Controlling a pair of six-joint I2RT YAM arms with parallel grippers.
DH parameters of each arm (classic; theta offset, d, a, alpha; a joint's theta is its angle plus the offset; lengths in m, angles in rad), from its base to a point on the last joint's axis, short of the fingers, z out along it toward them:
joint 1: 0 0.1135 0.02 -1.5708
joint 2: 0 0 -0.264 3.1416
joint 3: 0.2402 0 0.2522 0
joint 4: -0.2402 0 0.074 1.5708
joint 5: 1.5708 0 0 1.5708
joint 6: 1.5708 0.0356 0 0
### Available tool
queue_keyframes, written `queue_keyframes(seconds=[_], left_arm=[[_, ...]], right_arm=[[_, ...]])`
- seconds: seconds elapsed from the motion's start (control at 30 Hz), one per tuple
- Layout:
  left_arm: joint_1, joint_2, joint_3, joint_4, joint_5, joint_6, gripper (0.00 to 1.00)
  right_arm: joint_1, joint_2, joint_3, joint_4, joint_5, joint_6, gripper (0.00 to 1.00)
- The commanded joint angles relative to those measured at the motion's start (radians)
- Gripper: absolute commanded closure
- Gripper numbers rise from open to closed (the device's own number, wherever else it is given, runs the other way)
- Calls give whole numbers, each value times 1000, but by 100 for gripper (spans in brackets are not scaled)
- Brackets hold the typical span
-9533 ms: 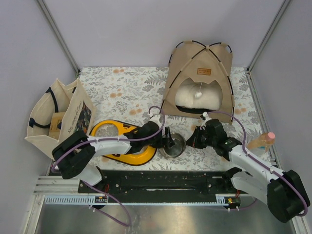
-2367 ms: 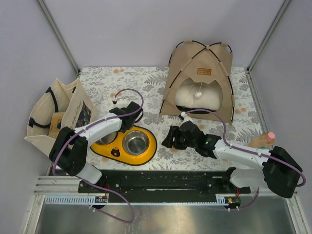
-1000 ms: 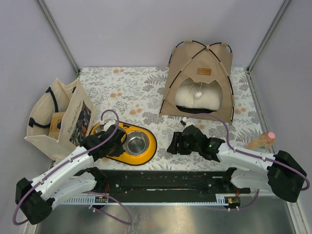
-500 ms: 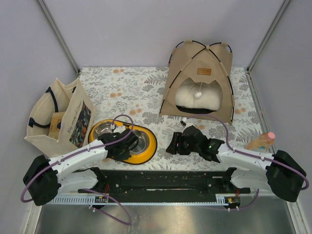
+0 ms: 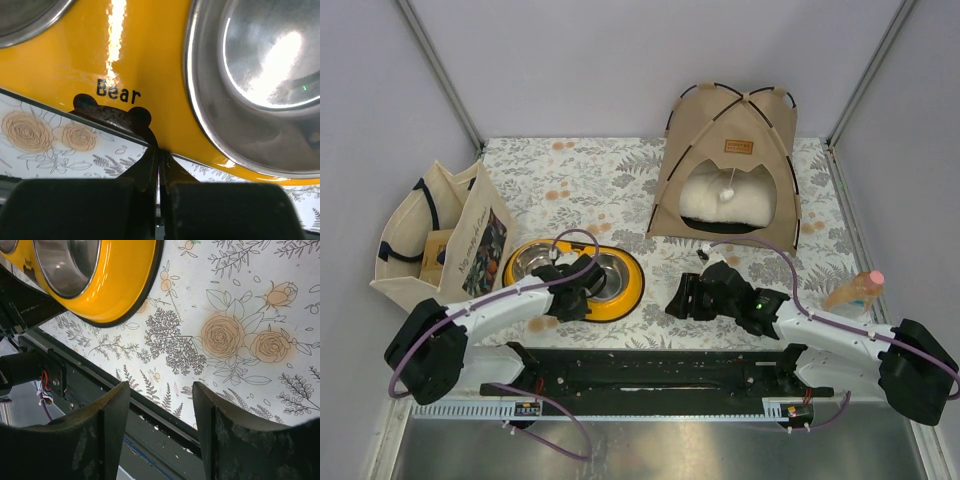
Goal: Set up the pet tent
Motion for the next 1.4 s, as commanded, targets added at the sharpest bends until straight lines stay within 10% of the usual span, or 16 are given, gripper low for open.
queue_keyframes(seconds=[0.0, 0.5, 0.6, 0.63, 0.8, 1.37], left_arm=[[34, 70, 70, 169, -95, 68, 100], [63, -26, 65, 199, -20, 125, 99], [28, -160, 65, 186, 31, 152, 74], [14, -213, 70, 177, 43, 165, 50], [-29, -419, 152, 65, 54, 175, 1], [-38, -899, 430, -335, 87, 214, 1]], right_arm=[[8, -18, 11, -11, 35, 0, 38], [8, -162, 61, -241, 150, -29, 26], [8, -234, 104, -376, 239, -59, 6], [8, -266, 123, -425, 274, -70, 1], [8, -408, 257, -675, 426, -122, 0], [8, -777, 830, -1192, 586, -296, 0]])
